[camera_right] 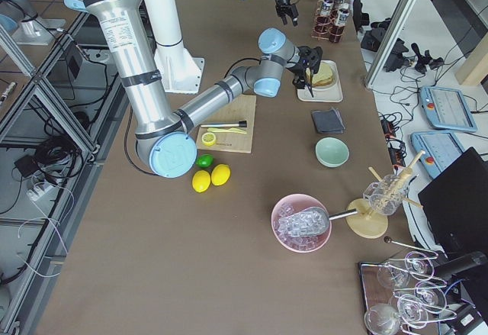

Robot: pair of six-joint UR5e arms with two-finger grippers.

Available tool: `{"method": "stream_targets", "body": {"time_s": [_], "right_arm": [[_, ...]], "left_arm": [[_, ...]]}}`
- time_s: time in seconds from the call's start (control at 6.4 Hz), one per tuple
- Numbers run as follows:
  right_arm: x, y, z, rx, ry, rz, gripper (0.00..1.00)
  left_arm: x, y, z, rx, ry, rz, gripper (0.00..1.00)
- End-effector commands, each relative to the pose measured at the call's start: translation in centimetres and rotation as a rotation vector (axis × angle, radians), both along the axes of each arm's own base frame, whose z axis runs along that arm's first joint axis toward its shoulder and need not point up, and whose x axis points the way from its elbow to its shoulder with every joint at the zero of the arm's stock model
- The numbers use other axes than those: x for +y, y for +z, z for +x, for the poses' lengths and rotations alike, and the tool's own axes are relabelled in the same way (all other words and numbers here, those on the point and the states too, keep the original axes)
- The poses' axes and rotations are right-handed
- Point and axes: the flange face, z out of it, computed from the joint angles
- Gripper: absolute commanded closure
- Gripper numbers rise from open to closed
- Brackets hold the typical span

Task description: Make sandwich and place on tray

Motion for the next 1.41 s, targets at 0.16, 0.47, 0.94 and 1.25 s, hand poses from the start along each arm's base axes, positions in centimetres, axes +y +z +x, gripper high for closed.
{"method": "stream_targets", "body": {"time_s": [0.16,0.47,0.94,1.25], "right_arm": [[0.0,10.7,10.8,0.261,-0.092,0.061,0.01],[0.5,16.1,16.5,0.488,-0.181,0.061,0.01],[-0.3,20.7,25.8,0.778,-0.419,0.038,0.01],[1.4,23.2,30.0,0.692,-0.56,-0.015,0.01]], "left_arm": [[0.3,5.4,-10.5,-0.261,0.058,0.165,0.02],[0.4,10.8,-19.4,-0.433,0.08,0.237,0.02],[2.4,19.1,-28.8,-0.558,0.225,0.252,0.02],[5.1,23.8,-31.7,-0.409,0.371,0.196,0.02]]}}
